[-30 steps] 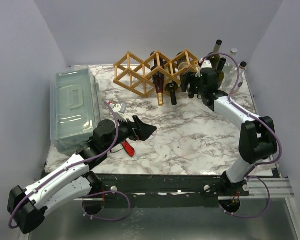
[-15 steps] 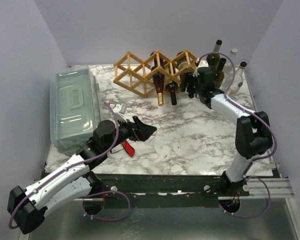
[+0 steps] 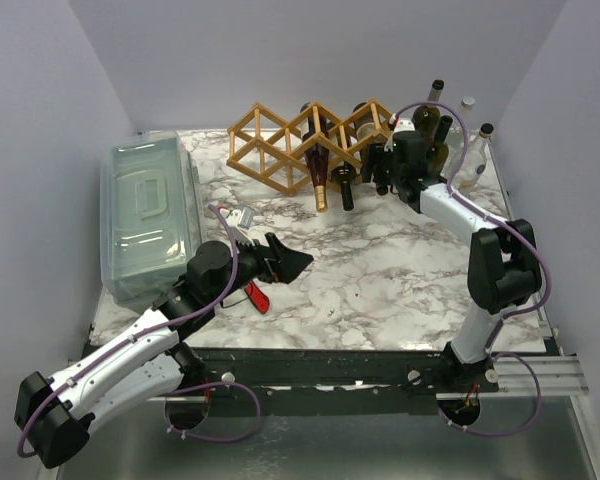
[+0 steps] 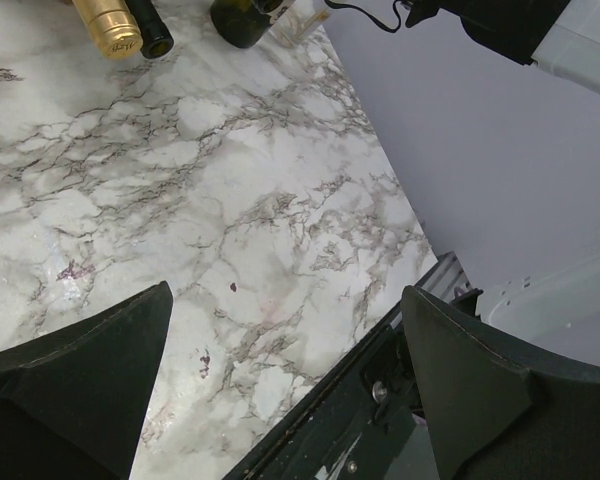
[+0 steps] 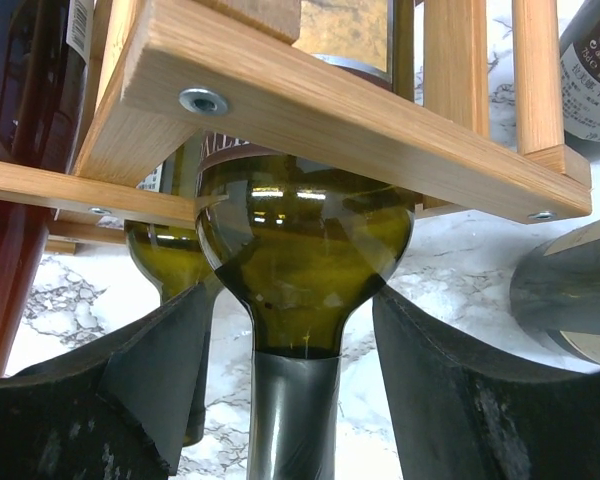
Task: Take the wine bottle off the wine rack
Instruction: Pick up the wine bottle from the wine rack.
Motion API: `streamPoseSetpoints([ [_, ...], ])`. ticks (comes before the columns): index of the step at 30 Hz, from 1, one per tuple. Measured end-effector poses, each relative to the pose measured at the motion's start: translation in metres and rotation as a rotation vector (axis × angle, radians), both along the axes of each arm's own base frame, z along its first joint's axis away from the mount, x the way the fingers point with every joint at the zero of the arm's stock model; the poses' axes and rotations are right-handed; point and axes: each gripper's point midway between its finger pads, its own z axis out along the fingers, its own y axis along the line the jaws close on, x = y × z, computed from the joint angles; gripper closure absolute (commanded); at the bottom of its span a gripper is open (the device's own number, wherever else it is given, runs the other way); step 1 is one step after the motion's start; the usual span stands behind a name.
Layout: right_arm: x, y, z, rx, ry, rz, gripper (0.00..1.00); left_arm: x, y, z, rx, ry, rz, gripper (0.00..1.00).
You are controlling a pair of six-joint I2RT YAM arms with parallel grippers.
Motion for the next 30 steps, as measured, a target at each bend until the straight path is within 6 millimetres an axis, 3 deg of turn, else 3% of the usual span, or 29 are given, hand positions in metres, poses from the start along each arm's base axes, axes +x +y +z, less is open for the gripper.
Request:
streamPoseSetpoints([
  [24,0.0037,-0.0004,-0.0096,-0.021,0.046,-0.006,0.30,-0.0015,0.0019,-0.0011,-0.002,-0.002,0.002,0.01],
  [30,0.0049,-0.0009,-0.0095,-0.028,0.044,-0.005,0.37,-0.0014,0.0020,-0.0011,-0.002,-0.002,0.003,0.01],
])
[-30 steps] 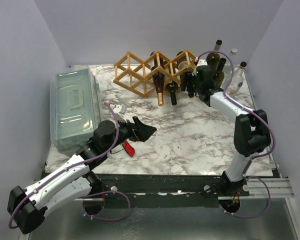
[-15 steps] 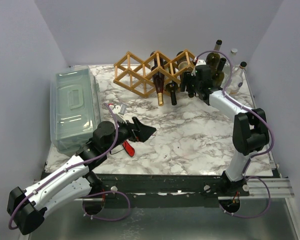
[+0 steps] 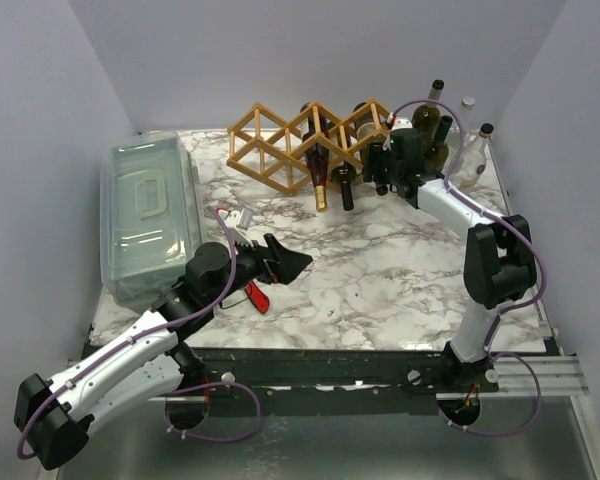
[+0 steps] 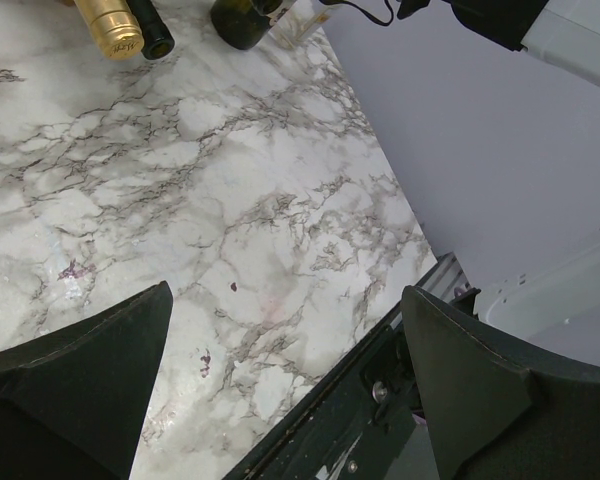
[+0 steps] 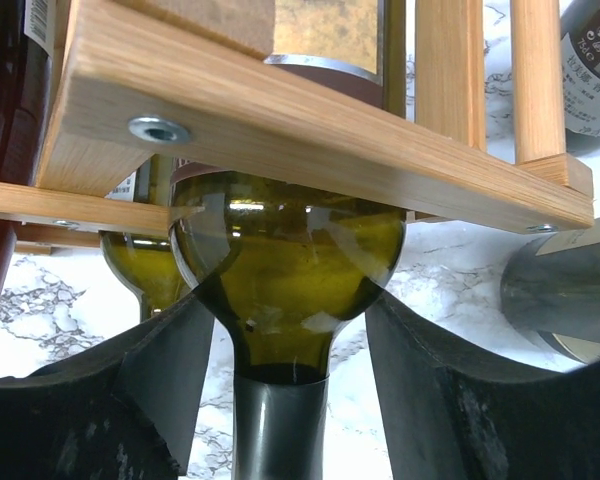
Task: Take the wine bottle off the wine rack
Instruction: Pick up the wine bottle from the wine rack.
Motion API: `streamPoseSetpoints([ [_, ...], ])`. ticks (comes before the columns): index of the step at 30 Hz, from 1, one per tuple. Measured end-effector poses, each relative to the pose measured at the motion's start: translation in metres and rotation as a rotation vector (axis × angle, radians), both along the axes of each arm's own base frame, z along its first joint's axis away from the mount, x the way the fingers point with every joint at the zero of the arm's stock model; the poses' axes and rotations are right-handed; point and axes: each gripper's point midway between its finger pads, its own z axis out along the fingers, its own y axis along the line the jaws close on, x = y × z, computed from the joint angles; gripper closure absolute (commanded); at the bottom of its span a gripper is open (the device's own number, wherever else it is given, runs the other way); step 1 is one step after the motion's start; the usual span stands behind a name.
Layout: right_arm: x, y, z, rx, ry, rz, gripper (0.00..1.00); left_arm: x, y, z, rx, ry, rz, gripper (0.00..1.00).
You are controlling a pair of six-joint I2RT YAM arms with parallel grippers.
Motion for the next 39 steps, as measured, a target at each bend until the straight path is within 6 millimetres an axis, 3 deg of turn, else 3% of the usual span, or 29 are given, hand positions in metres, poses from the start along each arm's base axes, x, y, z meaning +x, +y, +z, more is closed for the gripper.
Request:
streamPoseSetpoints([
  [3,0.000,-0.002,0.000,-0.003,0.000,-0.006,0.44,0.000,0.000,0.000,0.000,0.000,0.000,0.01],
  [9,0.000,-0.002,-0.002,-0.002,0.004,-0.010,0.77,0.000,0.000,0.000,0.000,-0.001,0.000,0.01],
  [15,-0.003,-0.003,-0.001,-0.004,0.000,-0.008,1.00,-0.001,0.002,-0.002,0.000,-0.001,0.003,0.01],
  [27,-0.032,-0.008,0.012,0.015,0.025,-0.004,1.00,-0.003,0.004,0.002,-0.012,-0.013,0.005,0.01],
  [39,-0.067,-0.013,0.013,0.030,0.045,0.017,1.00,-0.005,0.006,0.002,-0.018,-0.018,0.006,0.01],
])
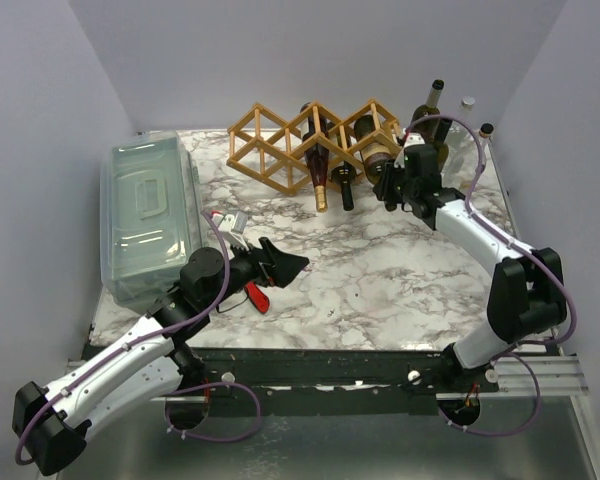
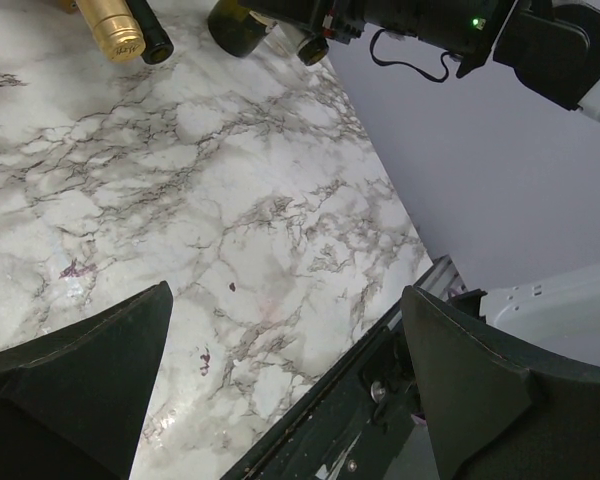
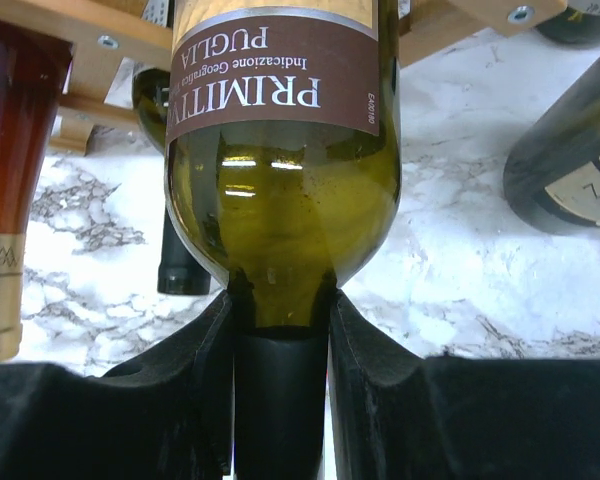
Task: Take the wine bottle off the wine rack
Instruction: Pick up the wine bottle from the wine rack.
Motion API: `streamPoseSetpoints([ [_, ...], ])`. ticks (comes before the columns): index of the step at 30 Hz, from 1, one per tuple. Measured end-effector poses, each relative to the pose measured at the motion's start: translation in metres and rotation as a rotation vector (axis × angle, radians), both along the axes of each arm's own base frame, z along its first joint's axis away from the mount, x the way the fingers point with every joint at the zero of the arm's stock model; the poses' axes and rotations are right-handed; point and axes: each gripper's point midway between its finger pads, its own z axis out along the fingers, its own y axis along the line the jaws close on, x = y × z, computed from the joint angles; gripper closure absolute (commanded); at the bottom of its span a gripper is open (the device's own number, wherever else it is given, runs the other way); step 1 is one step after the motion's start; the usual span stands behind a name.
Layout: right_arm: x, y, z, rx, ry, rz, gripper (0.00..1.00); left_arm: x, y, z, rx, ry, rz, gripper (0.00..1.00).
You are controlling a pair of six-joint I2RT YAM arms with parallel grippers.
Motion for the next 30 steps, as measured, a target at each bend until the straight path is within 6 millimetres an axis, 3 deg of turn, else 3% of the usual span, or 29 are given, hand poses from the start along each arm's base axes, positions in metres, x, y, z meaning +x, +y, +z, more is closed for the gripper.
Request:
streamPoseSetpoints([
  [23,-0.096,-0.019,0.005,-0.007,0.032,0.084,1.00,0.004,-0.003,-0.010,0.039,0.010,-0.005,0.01],
  [30,-0.133,-0.018,0.016,-0.024,0.016,0.207,1.00,0.005,-0.006,-0.007,0.094,-0.053,-0.043,0.01],
])
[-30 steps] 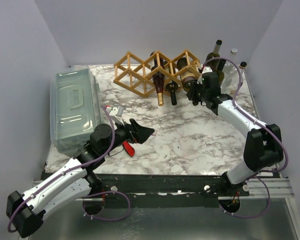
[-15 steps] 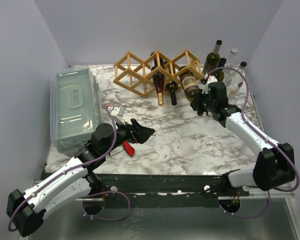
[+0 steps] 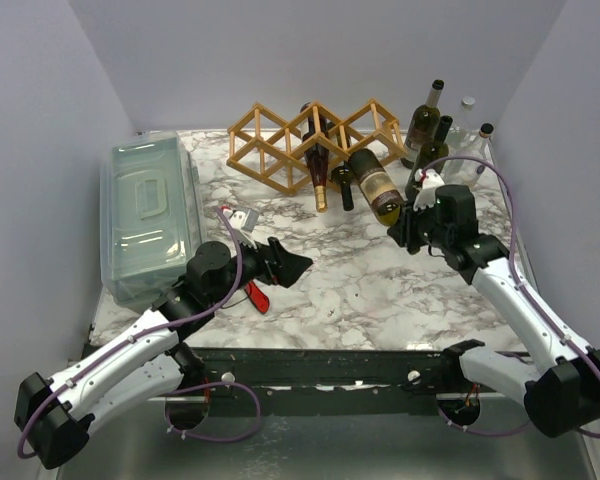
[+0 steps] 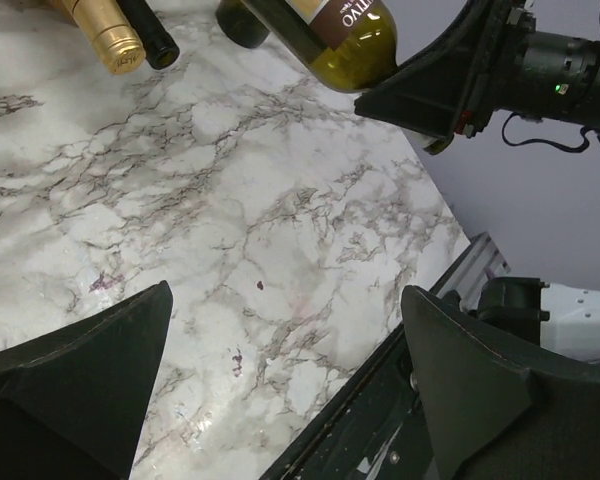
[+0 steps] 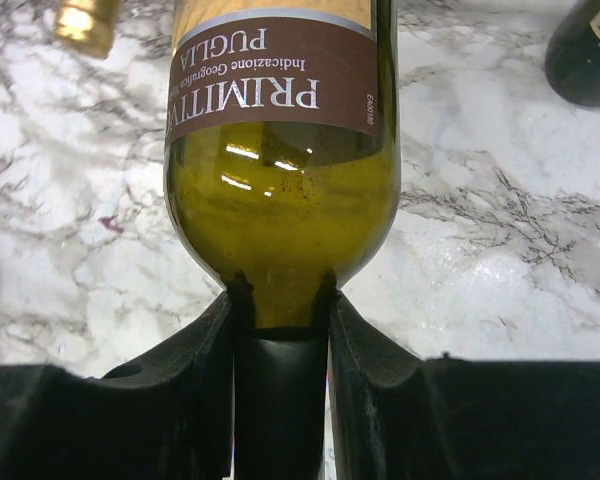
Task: Take the wine bottle off the wine rack
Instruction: Pick up the wine bottle from the wine rack, then place the wine bottle at the center of the board.
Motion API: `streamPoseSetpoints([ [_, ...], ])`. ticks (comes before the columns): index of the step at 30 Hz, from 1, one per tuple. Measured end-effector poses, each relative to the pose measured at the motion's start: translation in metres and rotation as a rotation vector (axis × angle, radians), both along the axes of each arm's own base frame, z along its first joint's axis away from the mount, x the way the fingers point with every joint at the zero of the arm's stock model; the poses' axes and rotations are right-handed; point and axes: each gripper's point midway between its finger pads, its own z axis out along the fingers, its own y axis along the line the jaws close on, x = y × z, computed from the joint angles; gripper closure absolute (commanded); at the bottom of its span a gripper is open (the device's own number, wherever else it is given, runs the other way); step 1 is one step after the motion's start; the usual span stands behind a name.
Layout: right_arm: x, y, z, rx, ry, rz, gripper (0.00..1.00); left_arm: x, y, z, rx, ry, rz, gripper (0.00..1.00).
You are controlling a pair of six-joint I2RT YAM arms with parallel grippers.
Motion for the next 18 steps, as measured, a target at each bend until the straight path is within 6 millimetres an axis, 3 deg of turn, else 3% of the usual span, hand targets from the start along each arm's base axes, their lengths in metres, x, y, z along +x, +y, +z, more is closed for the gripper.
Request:
streamPoseSetpoints([
  [6,-0.025,0.002,0.010,-0.025,-0.020,0.113,1.00,-0.004,-0.006,0.007,0.059,-0.096,-0.081,0.01],
  [18,-0.077,0.006,0.003,-0.088,0.024,0.359,1.00,-0.023,-0.013,0.013,0.163,-0.316,-0.274,0.02],
])
